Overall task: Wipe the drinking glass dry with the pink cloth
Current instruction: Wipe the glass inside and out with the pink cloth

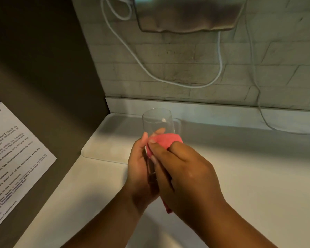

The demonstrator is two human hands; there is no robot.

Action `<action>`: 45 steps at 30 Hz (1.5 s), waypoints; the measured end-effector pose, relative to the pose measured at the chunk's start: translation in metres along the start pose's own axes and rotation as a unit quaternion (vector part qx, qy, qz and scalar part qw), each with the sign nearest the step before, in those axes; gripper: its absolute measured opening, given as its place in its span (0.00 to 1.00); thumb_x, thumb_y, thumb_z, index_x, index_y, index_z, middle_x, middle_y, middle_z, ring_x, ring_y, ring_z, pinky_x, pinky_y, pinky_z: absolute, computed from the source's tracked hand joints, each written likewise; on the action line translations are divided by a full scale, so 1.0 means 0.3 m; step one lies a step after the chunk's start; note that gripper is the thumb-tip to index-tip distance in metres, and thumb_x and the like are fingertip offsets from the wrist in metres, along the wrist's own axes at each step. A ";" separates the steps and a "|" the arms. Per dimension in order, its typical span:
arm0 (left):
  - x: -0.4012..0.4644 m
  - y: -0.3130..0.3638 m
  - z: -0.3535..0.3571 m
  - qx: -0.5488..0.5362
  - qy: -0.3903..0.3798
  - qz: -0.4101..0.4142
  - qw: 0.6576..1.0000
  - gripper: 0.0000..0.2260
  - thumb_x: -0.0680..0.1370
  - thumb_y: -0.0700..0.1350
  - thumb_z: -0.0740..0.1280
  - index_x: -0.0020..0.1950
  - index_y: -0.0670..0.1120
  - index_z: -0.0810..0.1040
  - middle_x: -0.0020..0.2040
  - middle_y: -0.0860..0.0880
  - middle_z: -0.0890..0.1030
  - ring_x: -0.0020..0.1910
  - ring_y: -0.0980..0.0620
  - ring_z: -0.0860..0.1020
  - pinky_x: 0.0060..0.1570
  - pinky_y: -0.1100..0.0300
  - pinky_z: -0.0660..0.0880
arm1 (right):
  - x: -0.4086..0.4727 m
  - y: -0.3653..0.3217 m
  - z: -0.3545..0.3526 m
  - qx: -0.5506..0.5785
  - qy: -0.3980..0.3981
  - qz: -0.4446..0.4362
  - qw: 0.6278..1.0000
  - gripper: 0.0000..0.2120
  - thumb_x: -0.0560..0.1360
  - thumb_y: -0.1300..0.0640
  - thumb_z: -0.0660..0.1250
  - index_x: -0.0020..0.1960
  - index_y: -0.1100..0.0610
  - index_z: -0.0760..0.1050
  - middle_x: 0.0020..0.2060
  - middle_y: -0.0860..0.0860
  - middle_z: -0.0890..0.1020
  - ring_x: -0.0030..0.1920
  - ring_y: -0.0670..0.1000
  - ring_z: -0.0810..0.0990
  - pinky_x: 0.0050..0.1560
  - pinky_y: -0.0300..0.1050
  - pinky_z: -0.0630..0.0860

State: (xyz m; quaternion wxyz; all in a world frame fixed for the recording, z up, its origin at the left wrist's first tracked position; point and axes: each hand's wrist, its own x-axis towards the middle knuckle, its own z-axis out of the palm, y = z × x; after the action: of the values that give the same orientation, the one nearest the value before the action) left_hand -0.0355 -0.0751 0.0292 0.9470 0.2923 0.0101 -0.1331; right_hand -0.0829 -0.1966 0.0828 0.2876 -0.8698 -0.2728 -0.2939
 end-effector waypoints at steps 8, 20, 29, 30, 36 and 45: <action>-0.019 0.013 -0.007 0.050 -0.031 -0.008 0.998 0.25 0.72 0.57 0.77 0.63 0.44 0.86 0.55 0.42 0.88 0.58 0.43 0.86 0.57 0.49 0.82 | 0.120 0.020 0.007 0.014 0.010 0.033 0.999 0.17 0.78 0.55 0.65 0.65 0.54 0.80 0.52 0.52 0.84 0.46 0.54 0.83 0.45 0.48 0.83; -0.002 0.087 0.030 0.075 0.057 0.071 0.993 0.32 0.70 0.59 0.73 0.70 0.43 0.78 0.68 0.36 0.77 0.56 0.40 0.83 0.56 0.44 0.80 | 0.061 0.106 0.056 0.156 0.080 0.139 0.975 0.12 0.80 0.56 0.68 0.62 0.48 0.81 0.36 0.41 0.76 0.38 0.43 0.78 0.35 0.29 0.71; -0.015 0.052 0.021 0.067 -0.011 0.017 0.998 0.23 0.76 0.59 0.69 0.60 0.42 0.87 0.52 0.41 0.88 0.55 0.44 0.87 0.54 0.51 0.83 | 0.092 0.034 0.017 0.056 0.037 0.016 0.998 0.16 0.80 0.54 0.64 0.66 0.53 0.79 0.57 0.50 0.83 0.51 0.51 0.82 0.50 0.50 0.82; -0.014 0.050 0.025 0.070 -0.022 0.020 0.997 0.23 0.75 0.58 0.70 0.60 0.42 0.87 0.53 0.41 0.88 0.55 0.44 0.86 0.53 0.51 0.83 | 0.116 0.044 0.015 0.048 0.049 0.009 0.998 0.16 0.80 0.54 0.65 0.66 0.54 0.80 0.56 0.51 0.83 0.50 0.51 0.82 0.50 0.49 0.82; -0.011 0.020 0.038 0.079 -0.005 0.032 0.996 0.29 0.73 0.59 0.72 0.70 0.44 0.78 0.63 0.37 0.80 0.58 0.36 0.81 0.54 0.39 0.81 | 0.235 0.143 0.025 0.132 0.133 0.110 0.976 0.14 0.80 0.55 0.67 0.65 0.50 0.79 0.42 0.41 0.78 0.40 0.40 0.76 0.43 0.27 0.71; 0.007 0.059 0.021 0.120 0.060 0.048 0.990 0.19 0.80 0.57 0.64 0.57 0.45 0.86 0.51 0.44 0.87 0.53 0.47 0.86 0.54 0.52 0.82 | 0.077 0.078 0.050 0.131 0.069 0.065 0.987 0.15 0.80 0.56 0.67 0.66 0.53 0.80 0.52 0.45 0.83 0.47 0.43 0.81 0.48 0.38 0.79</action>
State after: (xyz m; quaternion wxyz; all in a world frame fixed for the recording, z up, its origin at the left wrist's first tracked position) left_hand -0.0294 -0.0652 0.0440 0.9081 0.4114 0.0367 -0.0698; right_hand -0.0469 -0.1956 0.0805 0.4356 -0.8182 -0.2310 -0.2957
